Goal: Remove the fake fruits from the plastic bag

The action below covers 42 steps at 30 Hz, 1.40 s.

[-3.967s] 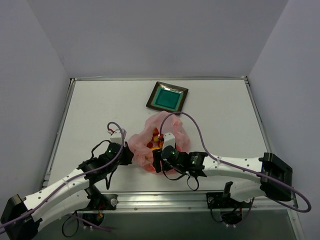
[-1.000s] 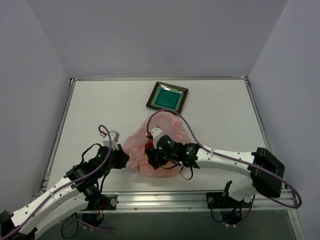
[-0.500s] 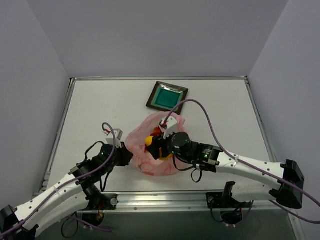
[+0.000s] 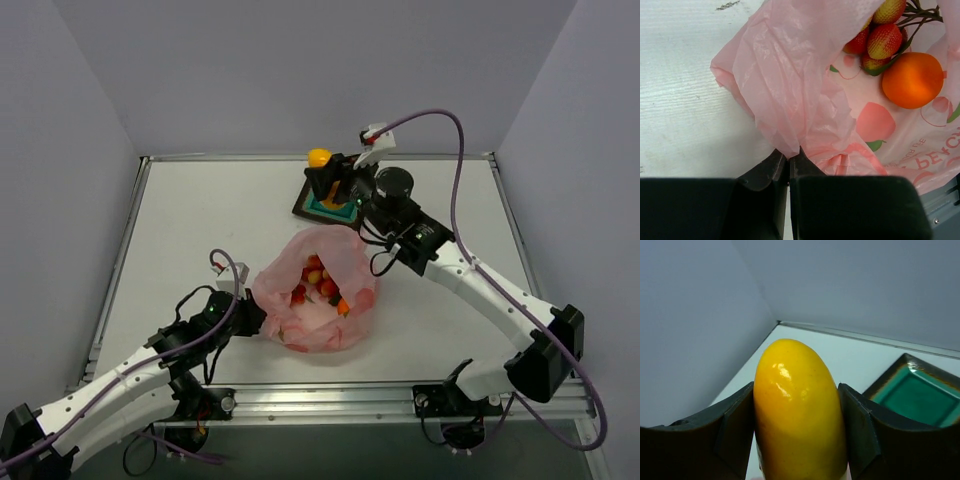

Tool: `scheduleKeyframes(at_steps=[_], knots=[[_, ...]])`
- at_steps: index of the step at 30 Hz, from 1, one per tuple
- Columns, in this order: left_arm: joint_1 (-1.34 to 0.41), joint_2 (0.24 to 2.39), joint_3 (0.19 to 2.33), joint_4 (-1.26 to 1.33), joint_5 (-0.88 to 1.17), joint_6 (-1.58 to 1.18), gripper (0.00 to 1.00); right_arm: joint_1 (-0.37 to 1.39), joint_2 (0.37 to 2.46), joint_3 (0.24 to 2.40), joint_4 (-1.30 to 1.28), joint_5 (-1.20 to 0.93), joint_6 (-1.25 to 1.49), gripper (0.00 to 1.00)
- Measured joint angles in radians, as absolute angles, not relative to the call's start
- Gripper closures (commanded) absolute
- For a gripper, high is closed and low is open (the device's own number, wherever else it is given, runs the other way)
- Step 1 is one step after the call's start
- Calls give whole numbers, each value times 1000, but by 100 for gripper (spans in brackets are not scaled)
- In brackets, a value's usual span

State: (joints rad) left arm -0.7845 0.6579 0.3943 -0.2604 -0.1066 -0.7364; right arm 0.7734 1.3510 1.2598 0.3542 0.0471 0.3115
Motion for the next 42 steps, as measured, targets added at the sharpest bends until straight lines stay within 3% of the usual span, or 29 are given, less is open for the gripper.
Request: scheduleKeyframes(at_steps=[8, 17, 20, 23, 24, 27, 32, 37, 40, 41, 42], knots=[[-785, 595, 394, -308, -144, -741, 98, 548, 1653, 1315, 400, 73, 290, 76], [-785, 648, 400, -318, -179, -743, 98, 487, 2078, 1468, 455, 62, 286, 75], [-785, 674, 410, -319, -184, -743, 98, 482, 2173, 1510, 462, 52, 286, 71], [-785, 677, 421, -320, -187, -743, 98, 476, 2237, 1550, 464, 44, 287, 58], [-785, 677, 424, -320, -188, -743, 98, 473, 2249, 1560, 463, 43, 287, 45], [-785, 677, 430, -317, -189, -742, 98, 460, 2261, 1584, 463, 45, 298, 21], [-785, 678, 430, -307, -188, -741, 98, 430, 2251, 1592, 464, 50, 308, 7], [-785, 679, 430, -279, -184, -735, 98, 413, 2156, 1573, 406, 54, 305, 12], [-785, 662, 430, -271, -182, -732, 98, 420, 1989, 1470, 391, 57, 307, 35], [-785, 654, 430, -267, -181, -732, 98, 428, 1910, 1416, 392, 63, 310, 55], [-785, 645, 429, -263, -181, -732, 98, 442, 1801, 1330, 396, 76, 311, 63]])
